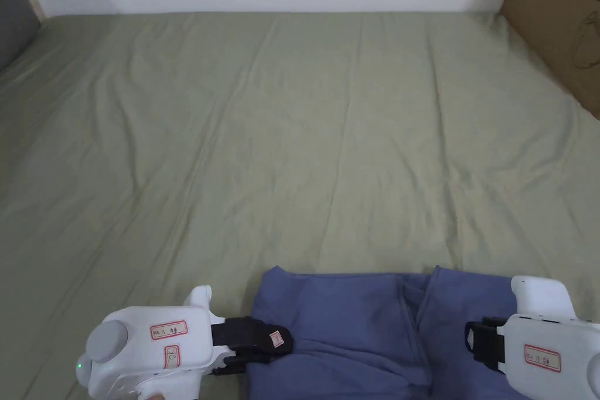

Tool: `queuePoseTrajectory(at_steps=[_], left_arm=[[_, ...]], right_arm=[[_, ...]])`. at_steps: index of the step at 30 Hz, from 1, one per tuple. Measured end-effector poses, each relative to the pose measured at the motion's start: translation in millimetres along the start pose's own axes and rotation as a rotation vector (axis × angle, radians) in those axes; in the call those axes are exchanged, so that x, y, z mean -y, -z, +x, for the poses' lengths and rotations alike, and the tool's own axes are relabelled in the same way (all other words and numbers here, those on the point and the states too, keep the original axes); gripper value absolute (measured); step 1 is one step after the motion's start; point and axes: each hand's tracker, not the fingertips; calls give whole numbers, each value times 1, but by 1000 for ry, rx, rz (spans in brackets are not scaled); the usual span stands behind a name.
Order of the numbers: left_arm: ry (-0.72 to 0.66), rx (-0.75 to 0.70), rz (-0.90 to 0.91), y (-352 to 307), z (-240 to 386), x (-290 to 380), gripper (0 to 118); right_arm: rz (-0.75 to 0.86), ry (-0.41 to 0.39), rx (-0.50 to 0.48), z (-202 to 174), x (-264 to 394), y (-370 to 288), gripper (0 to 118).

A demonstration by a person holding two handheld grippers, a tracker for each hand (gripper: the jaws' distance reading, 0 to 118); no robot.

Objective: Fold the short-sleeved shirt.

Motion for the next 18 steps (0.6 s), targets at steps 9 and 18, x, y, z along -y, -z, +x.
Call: queuePoseTrajectory(at_steps=[9,18], left_arm=[[76,-175,67,-130,-21,-26,8],[6,-408,204,-225,-29,-34,8]], right_arm=[[-3,-20,6,-9,-3,1,0],[-24,-22,-12,-14,3,12,0]])
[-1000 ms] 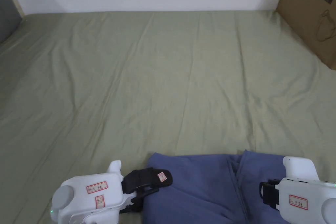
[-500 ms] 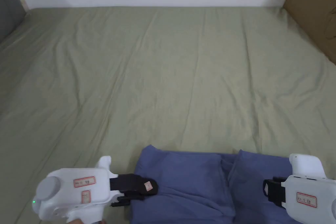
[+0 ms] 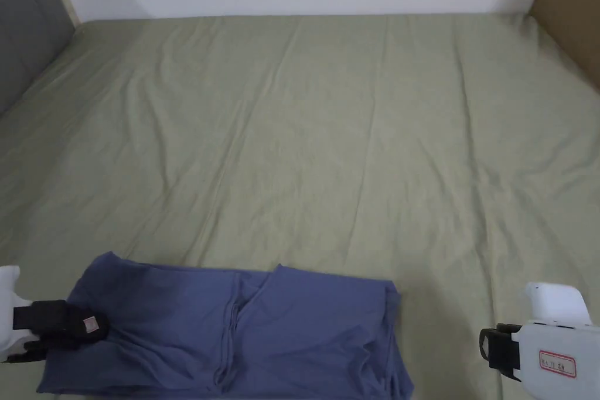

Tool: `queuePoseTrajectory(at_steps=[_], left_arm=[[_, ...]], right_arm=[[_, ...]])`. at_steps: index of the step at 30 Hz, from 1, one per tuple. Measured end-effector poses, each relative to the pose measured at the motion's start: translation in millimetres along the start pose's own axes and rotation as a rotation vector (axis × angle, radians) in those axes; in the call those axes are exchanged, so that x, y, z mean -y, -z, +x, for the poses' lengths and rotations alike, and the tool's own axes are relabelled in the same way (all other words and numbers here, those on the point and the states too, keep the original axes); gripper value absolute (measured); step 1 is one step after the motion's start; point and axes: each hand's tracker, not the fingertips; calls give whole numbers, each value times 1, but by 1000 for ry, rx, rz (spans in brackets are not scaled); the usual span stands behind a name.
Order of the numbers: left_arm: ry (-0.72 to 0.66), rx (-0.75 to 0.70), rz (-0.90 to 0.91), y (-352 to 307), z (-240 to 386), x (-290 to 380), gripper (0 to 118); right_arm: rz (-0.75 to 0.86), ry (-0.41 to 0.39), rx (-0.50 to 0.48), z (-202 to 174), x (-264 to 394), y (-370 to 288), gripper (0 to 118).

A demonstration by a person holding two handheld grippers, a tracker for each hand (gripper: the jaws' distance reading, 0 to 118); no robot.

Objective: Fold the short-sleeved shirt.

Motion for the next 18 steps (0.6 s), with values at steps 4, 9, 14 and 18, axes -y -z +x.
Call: queuePoseTrajectory(at_steps=[4,9,14,18], left_arm=[[45,-68,3,0,31,4,8],[93,-21,27,-15,101,9,8],[175,66,33,-4,194,25,8],[251,131,-80,47,251,43,8]], right_arm=[[-12,2,-9,2,3,2,0],[-2,23,-22,15,5,-1,0],[33,74,-37,36,2,-11,0],[60,94,-25,55,5,-21,0]])
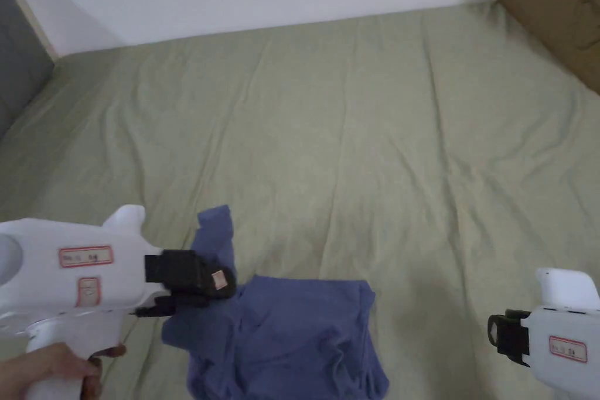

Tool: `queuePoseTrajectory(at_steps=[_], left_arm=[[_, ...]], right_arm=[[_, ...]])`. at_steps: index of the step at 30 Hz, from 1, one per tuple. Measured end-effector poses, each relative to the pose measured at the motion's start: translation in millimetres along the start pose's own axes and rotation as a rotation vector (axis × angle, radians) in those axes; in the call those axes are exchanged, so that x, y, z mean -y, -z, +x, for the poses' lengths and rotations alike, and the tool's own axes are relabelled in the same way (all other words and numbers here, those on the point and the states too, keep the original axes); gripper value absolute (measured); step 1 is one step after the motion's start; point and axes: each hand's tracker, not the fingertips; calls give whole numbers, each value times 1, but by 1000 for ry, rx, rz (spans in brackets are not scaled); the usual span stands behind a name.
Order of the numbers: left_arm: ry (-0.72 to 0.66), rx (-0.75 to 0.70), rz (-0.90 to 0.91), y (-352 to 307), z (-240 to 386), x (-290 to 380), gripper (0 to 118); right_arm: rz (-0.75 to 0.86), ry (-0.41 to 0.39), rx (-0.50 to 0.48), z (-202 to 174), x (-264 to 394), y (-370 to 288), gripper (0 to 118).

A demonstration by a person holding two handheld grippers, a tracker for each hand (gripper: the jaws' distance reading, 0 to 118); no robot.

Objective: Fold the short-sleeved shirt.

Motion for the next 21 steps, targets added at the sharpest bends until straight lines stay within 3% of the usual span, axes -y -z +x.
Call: queuePoseTrajectory(at_steps=[3,5,7,8,9,13,14,15,17,18,21], left_arm=[[49,32,-107,57,18,3,14],[77,29,-180,93,23,6,43],[64,37,-231,121,23,11,94],[50,16,-256,129,24,14,104],[37,18,-254,133,22,14,105],[68,17,-199,115,12,10,101],[74,5,-149,102,11,8,96],[73,0,-106,91,5,6,83],[83,-51,-36,75,-5,5,18],[76,-103,-12,72,-11,7,0],[92,-190,-35,70,-33,16,0]], right_arm=[[17,40,7,17,5,-7,0],[24,61,18,27,10,-13,0],[23,89,38,37,16,-17,0],[20,100,44,43,20,-20,0],[18,111,52,47,23,-21,0],[8,142,86,60,28,-23,0],[9,146,90,61,28,-23,0],[9,149,90,60,28,-23,0],[11,146,86,58,26,-21,0],[12,142,84,56,25,-19,0],[13,124,63,47,22,-14,0]])
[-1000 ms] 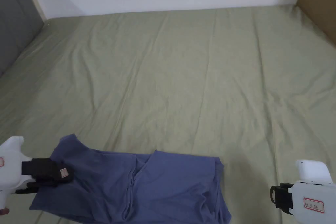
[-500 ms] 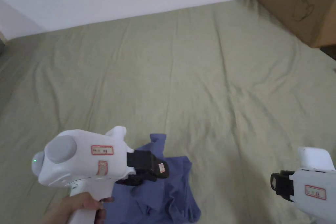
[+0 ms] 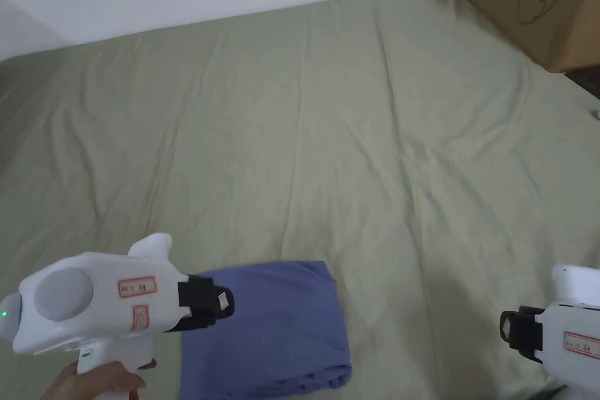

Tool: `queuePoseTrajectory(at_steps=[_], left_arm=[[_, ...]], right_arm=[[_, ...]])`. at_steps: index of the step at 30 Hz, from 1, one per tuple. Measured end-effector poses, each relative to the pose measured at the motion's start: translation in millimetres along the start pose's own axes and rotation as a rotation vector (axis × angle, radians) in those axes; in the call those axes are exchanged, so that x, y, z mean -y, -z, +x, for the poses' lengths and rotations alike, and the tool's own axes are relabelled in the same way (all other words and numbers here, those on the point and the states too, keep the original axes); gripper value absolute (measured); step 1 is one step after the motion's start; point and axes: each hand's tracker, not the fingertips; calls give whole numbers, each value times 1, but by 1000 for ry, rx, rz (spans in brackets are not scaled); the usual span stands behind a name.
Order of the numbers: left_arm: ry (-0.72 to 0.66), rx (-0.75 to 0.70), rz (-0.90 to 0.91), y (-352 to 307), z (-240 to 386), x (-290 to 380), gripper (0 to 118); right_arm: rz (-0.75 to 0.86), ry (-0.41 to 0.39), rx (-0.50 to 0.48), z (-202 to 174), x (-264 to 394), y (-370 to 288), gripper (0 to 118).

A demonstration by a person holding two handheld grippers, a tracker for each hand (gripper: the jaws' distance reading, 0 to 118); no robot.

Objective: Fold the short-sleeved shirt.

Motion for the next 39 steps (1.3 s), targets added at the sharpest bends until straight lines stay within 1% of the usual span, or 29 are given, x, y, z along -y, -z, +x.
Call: queuePoseTrajectory(at_steps=[2,3,6,9,14,18,21,24,26,27,29,30,32,34,36,39], left_arm=[[-23,23,-13,11,-5,10,0],[-61,51,-28,17,-7,15,0],[-80,76,-53,40,-8,24,0],[-51,105,-62,53,10,27,0],[-39,182,-114,87,41,22,0],[14,193,-175,118,71,24,0],[37,198,-191,129,87,28,0],[27,298,-266,146,105,31,0],[113,288,-282,153,117,38,0],[134,245,-277,154,123,40,0],[118,281,-259,148,122,41,0],[81,331,-246,141,118,38,0],[35,367,-185,122,106,29,0],[6,367,-91,91,83,20,0],[-39,368,-7,60,56,17,0],[-125,338,145,12,0,27,0]], right_arm=[[-5,-16,-12,-6,-1,3,0],[-8,-23,-17,-14,-1,2,0],[-16,-43,-29,-22,0,4,0],[-19,-60,-31,-27,0,2,0],[-29,-65,-22,-20,1,4,0],[-35,-43,-17,-9,4,4,0],[-35,-30,-6,-3,5,2,0],[-40,-22,-1,1,5,3,0],[-42,-29,6,0,4,3,0],[-40,-30,8,0,4,2,0],[-34,-27,5,0,2,-3,0],[-30,-28,2,0,0,-5,0],[-18,-44,5,-3,-4,-9,0],[-9,-59,10,-8,-9,-11,0],[5,-71,-9,-17,-12,-14,0],[13,-95,-82,-38,-17,-14,0]])
